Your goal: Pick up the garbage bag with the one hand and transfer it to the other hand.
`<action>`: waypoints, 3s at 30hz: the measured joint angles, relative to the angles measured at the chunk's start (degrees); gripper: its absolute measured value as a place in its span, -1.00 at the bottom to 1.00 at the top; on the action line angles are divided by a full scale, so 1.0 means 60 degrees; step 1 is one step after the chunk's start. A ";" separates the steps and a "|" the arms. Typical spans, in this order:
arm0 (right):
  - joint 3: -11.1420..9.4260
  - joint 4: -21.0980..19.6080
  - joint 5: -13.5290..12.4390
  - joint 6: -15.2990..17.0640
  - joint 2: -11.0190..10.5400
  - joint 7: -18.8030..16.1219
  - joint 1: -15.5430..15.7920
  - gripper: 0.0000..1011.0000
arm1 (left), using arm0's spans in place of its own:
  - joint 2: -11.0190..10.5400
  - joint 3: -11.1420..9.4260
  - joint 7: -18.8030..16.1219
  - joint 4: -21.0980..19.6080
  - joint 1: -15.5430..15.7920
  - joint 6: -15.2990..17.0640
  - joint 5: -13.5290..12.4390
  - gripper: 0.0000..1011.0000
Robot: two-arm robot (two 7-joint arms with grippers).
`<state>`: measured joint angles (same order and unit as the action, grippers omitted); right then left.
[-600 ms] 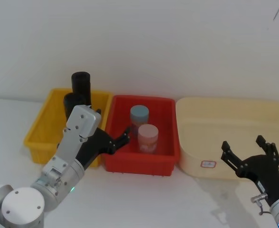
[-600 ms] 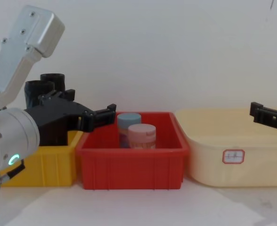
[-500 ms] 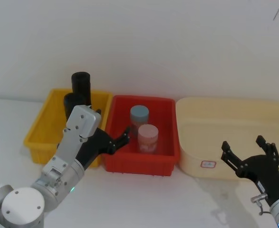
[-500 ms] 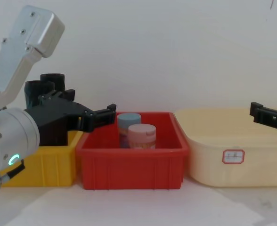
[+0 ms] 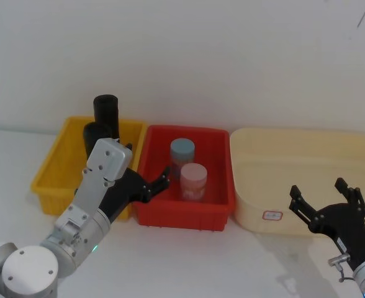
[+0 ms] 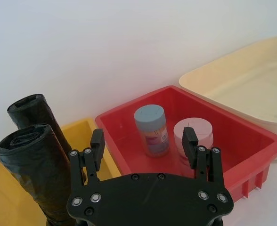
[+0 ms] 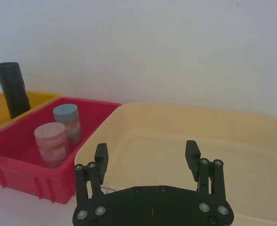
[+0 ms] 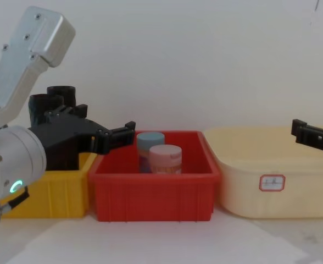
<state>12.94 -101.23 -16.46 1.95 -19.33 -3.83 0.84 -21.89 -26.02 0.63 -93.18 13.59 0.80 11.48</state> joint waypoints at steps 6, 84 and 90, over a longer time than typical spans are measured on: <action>0.0000 0.0000 0.0000 0.0000 0.0000 0.0000 0.0000 0.98 | 0.0000 0.0001 0.0000 0.0000 0.0000 0.0000 0.0000 0.98; 0.0000 0.0000 -0.0001 0.0000 0.0000 0.0000 0.0000 0.98 | -0.0014 0.0029 0.0010 -0.0081 -0.0055 0.0067 0.0014 0.98; 0.0000 0.0000 0.0000 0.0000 0.0000 0.0000 0.0001 0.98 | -0.0198 0.0224 0.0047 -0.0630 -0.0423 0.0435 0.0223 0.98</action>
<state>12.94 -101.23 -16.46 1.95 -19.33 -3.83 0.84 -23.08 -24.68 0.91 -96.95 11.05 3.41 12.82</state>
